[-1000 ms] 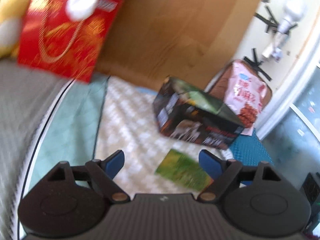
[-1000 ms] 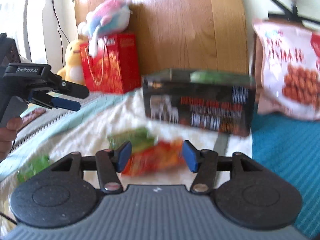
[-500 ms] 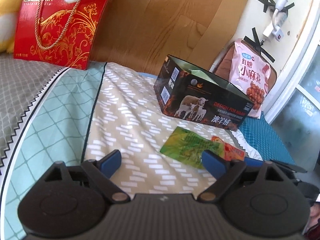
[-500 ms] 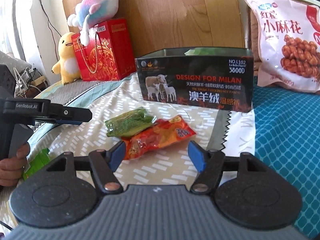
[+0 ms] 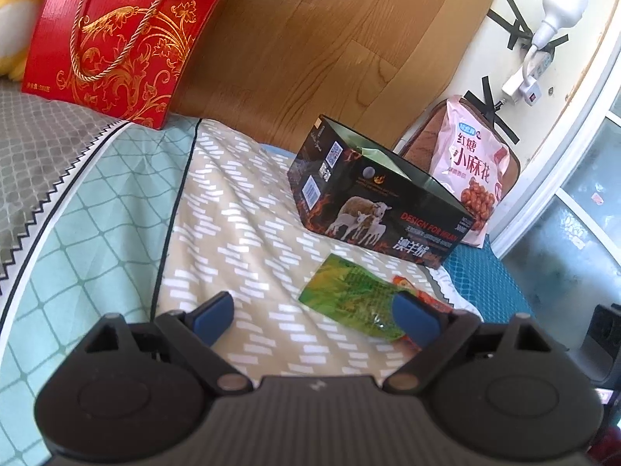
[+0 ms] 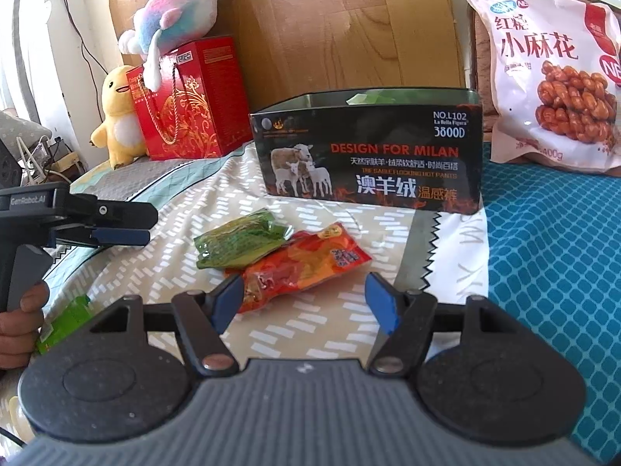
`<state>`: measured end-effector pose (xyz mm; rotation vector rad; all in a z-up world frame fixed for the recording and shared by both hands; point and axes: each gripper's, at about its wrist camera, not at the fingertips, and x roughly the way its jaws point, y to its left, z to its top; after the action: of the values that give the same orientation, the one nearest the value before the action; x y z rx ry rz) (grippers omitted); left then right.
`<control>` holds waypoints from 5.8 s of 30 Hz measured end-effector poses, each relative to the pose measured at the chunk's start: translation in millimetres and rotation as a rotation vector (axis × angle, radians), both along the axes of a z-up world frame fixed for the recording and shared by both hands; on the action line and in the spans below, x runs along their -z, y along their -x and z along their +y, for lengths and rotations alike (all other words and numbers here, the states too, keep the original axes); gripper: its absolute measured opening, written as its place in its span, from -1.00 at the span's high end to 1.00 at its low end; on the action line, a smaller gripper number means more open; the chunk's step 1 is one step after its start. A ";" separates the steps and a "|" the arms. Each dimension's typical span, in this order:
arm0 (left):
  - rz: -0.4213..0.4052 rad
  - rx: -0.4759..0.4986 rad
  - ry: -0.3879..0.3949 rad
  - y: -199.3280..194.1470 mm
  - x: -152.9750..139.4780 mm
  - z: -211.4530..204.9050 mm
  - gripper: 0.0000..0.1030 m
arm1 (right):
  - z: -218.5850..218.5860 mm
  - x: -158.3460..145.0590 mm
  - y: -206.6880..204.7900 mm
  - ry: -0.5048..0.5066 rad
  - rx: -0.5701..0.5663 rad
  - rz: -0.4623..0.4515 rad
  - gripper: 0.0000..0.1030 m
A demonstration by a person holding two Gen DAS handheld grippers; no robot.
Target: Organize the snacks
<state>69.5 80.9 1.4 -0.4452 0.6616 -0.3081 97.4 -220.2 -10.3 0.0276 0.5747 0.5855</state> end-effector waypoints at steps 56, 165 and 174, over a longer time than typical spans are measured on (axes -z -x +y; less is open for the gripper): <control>0.006 0.001 -0.010 -0.9 -0.2 -2.2 -0.83 | -2.0 -1.1 0.8 -0.005 0.015 -0.011 -0.39; 0.191 0.040 0.040 74.3 -6.4 17.0 0.03 | 90.8 -14.0 53.2 0.182 -0.546 0.043 0.60; 0.114 0.111 0.042 4.1 -36.7 -14.5 0.12 | 49.6 -38.2 27.7 0.088 -0.371 -0.082 0.66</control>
<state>65.5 66.4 38.1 -0.4701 0.7940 -0.4041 69.7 -170.7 27.9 -0.1893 0.5281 0.9163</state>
